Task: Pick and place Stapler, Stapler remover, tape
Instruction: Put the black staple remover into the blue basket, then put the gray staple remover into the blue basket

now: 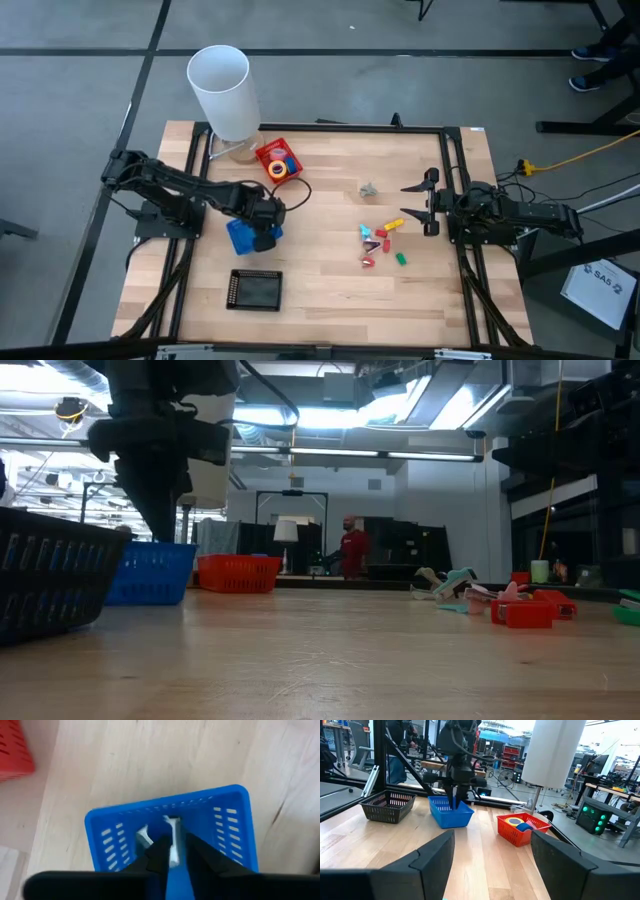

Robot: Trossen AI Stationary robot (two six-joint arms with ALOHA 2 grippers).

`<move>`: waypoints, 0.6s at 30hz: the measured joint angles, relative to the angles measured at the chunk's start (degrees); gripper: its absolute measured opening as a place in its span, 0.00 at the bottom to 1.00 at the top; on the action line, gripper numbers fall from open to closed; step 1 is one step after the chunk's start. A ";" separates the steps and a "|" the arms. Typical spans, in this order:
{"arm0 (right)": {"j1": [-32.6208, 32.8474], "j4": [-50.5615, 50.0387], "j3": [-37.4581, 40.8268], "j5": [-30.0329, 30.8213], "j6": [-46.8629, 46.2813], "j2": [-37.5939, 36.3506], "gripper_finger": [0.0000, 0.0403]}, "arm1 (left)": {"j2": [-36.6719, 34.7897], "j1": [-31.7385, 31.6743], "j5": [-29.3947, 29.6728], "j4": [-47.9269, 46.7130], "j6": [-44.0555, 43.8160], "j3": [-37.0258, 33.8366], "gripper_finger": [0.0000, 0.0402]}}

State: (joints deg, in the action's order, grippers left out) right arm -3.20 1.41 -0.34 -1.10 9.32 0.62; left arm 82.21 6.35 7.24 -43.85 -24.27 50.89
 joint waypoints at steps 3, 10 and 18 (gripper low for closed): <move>-0.01 0.00 0.00 0.01 0.00 0.00 0.65 | 0.00 -1.65 0.50 1.16 0.02 0.00 0.22; -0.02 0.00 0.00 0.01 0.00 0.00 0.65 | 0.00 -3.98 1.18 2.98 8.17 3.59 0.31; -0.01 0.00 -0.01 0.02 0.00 0.00 0.65 | 1.97 -3.96 5.08 4.32 17.82 10.99 0.32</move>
State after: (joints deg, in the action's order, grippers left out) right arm -3.21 1.41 -0.34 -1.08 9.32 0.62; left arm 84.19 2.39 12.33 -39.53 -6.45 61.88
